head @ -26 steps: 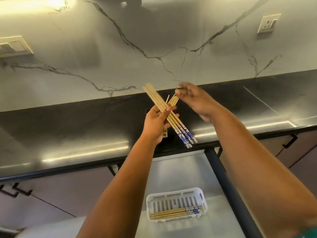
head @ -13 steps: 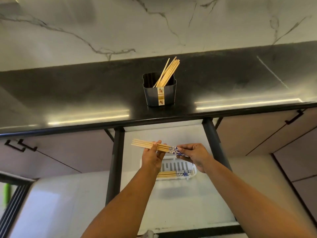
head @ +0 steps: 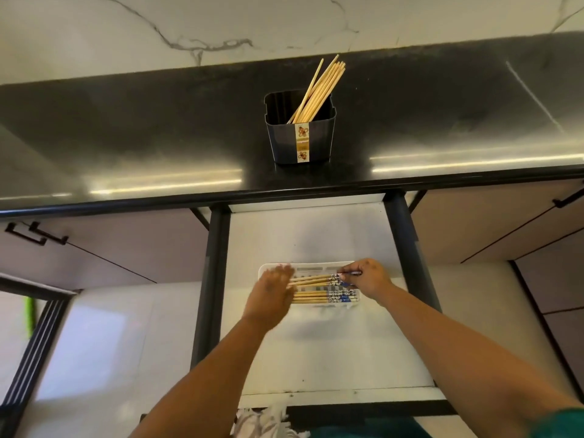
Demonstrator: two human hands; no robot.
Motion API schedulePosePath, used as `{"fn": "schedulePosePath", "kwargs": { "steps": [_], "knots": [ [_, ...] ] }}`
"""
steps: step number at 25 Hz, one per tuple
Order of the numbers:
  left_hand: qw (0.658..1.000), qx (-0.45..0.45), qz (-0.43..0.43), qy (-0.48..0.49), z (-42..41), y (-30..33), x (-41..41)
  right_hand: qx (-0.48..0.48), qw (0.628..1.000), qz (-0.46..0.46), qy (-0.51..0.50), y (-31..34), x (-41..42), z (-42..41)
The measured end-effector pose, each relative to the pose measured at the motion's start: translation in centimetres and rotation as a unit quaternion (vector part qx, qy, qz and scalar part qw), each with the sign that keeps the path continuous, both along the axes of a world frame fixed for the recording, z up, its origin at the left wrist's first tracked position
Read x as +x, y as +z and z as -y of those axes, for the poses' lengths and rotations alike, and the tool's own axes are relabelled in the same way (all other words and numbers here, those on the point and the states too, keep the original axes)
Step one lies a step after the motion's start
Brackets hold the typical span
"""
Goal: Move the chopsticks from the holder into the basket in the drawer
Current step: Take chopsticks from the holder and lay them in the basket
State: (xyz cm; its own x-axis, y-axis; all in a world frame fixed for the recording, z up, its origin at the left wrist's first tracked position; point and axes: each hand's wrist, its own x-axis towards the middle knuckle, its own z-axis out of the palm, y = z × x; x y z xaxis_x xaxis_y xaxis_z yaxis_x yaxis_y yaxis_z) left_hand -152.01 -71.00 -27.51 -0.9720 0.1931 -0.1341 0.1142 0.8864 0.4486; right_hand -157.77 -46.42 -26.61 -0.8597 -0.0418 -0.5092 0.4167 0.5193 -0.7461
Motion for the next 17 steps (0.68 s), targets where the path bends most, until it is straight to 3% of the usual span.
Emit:
{"fn": "schedulePosePath", "kwargs": {
  "steps": [2, 7, 9, 14, 17],
  "knots": [
    [0.992, -0.074, 0.067, -0.079, -0.9, -1.7, 0.8, 0.046, 0.997, -0.052, 0.036, -0.9, -0.4, 0.7],
    [0.963, -0.145, 0.208, -0.089, -0.6, -3.2, 0.2, 0.199, 0.959, -0.107, 0.173, -3.1, -0.4, 1.9],
    [0.962, -0.149, 0.215, -0.08, -0.6, -3.4, -0.1, 0.259, 0.923, -0.116, 0.258, -3.7, 0.2, 1.9],
    [0.966, -0.122, 0.22, -0.057, -0.2, -3.4, -0.8, 0.298, 0.886, -0.208, 0.288, -3.8, 1.2, 1.1],
    [0.972, -0.128, 0.181, -0.072, 0.0, -3.2, -0.9, 0.221, 0.911, -0.212, 0.276, -3.3, 1.9, 1.5]
  ]
}}
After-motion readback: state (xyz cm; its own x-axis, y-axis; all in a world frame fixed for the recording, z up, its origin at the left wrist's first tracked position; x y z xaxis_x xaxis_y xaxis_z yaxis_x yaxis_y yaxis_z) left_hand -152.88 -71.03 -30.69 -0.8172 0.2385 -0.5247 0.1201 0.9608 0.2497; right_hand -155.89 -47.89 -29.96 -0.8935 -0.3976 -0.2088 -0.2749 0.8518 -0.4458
